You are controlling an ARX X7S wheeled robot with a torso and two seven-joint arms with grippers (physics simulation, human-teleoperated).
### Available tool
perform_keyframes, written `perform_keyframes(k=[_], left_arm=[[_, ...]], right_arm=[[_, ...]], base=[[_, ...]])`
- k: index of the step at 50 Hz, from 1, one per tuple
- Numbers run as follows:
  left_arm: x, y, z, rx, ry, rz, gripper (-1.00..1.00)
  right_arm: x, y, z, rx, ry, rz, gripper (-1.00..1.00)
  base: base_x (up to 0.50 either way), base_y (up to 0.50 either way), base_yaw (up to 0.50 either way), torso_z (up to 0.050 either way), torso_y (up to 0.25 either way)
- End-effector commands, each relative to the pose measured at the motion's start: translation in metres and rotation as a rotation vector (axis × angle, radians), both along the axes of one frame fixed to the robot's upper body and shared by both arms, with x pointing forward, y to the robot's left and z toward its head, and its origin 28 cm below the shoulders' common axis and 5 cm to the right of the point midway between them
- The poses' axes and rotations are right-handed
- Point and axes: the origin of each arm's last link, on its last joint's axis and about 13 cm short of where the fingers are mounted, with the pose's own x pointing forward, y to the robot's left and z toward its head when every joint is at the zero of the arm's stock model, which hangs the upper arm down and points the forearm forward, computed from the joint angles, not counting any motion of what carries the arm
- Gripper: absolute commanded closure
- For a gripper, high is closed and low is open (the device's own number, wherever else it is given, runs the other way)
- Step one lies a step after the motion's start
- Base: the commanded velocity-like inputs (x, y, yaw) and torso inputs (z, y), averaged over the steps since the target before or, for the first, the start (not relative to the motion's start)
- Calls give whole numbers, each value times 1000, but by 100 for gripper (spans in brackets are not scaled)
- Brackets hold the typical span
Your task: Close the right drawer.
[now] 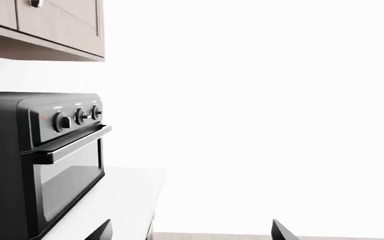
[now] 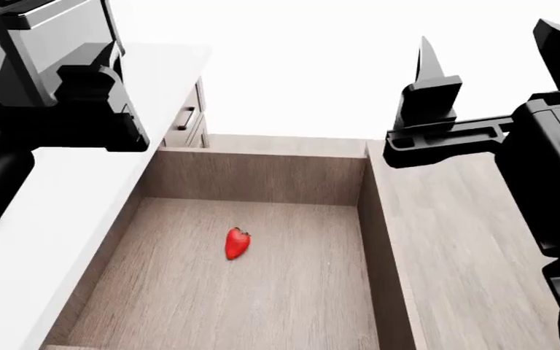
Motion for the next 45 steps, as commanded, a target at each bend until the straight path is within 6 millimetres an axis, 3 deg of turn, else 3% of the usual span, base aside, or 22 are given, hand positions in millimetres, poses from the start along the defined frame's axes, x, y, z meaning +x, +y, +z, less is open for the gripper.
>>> perform_keyframes(k=[1,12,24,45], left_arm=[[-1,0,1,-1,-2,1,-100],[0,0,0,2,-2,3,-100],[1,0,-1,4,1,1,-100],[1,-1,-2,9,5,4,-100]], right_arm=[[4,-5,-3,0,28,-24,-100],[8,-27,-5,43,73,-81,-100],[11,-59,-21,79,179,-110,-100],[14,-106,-75,268,372,-128,-100]], base=[[0,0,0,0,0],[0,0,0,0,0],[0,0,0,0,0],[0,0,0,0,0]])
